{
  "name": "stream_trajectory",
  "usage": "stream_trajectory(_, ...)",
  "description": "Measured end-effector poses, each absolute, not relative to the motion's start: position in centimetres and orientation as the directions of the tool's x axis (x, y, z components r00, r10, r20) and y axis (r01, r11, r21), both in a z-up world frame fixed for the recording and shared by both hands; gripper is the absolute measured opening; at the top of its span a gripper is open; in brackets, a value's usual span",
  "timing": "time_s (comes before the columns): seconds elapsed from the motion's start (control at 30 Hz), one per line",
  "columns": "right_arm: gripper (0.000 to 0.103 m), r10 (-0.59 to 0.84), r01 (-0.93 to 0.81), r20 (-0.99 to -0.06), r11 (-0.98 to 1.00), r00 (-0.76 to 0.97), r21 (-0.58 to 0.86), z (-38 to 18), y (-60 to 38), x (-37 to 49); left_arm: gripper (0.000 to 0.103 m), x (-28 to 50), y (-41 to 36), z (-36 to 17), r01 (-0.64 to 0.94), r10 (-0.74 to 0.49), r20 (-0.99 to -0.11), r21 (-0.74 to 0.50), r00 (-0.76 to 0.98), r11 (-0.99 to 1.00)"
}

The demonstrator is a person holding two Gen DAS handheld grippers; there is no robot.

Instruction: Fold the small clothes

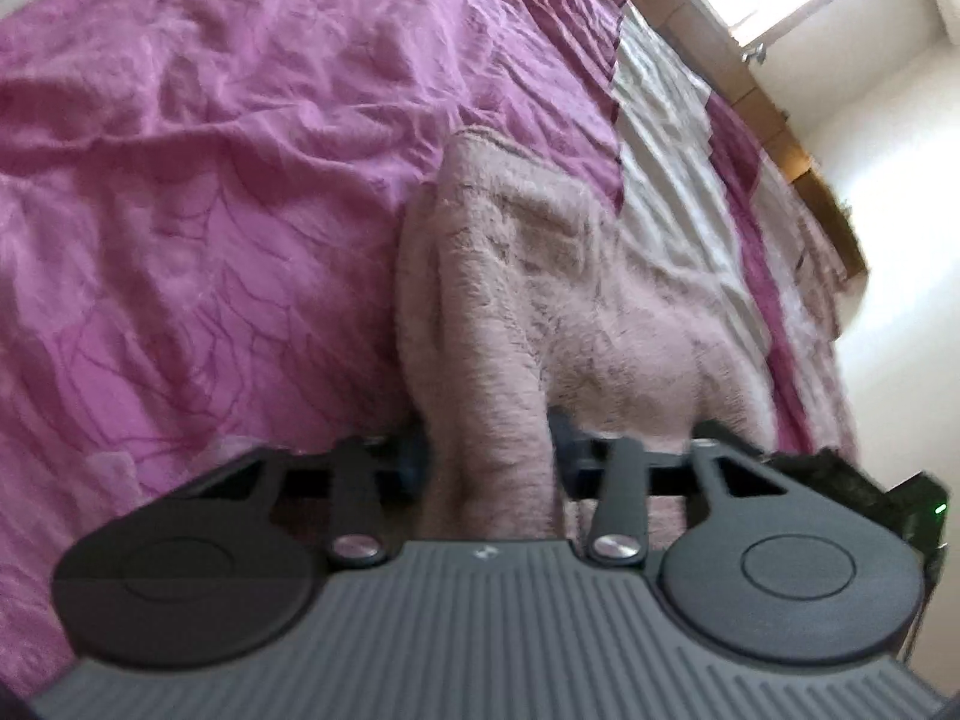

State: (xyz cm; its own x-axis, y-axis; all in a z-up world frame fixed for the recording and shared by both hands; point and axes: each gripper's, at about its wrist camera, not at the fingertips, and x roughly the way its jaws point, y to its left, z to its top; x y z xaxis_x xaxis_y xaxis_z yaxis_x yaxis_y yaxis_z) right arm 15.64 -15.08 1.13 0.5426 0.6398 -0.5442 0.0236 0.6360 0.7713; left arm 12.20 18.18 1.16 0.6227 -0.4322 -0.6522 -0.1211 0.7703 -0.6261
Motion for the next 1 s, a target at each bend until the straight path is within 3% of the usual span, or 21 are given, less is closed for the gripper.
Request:
stream_trajectory(0.27,0.048,0.665,-0.065,-0.483,0.622,0.569,0.780,7.5,-15.7,14.1,0.028,10.2,17.3,4.3,-0.071,-0.516,-0.573,-0.710,0.637,0.701)
stream_trajectory(0.5,0.048,0.636,-0.078,-0.512,0.667,0.577,0.741,12.3,-20.5,9.2,0.028,6.5,12.7,6.4,0.022,-0.599,-0.546,-0.728,0.586,0.685)
stream_trajectory(0.63,0.048,0.605,-0.043,-0.548,0.693,0.578,0.719,11.1,-23.7,5.3,0.028,4.5,9.6,5.4,0.075,-0.603,-0.583,-0.682,0.544,0.727)
stream_trajectory(0.83,0.053,0.532,0.042,-0.646,0.754,0.547,0.656,5.0,-25.6,2.6,0.034,2.9,6.8,2.8,0.109,-0.492,-0.683,-0.523,0.539,0.845)
stream_trajectory(1.0,0.061,0.541,0.064,-0.599,0.708,0.590,0.703,2.4,-26.6,1.5,0.046,2.6,6.3,2.6,0.125,-0.436,-0.698,-0.451,0.568,0.884)
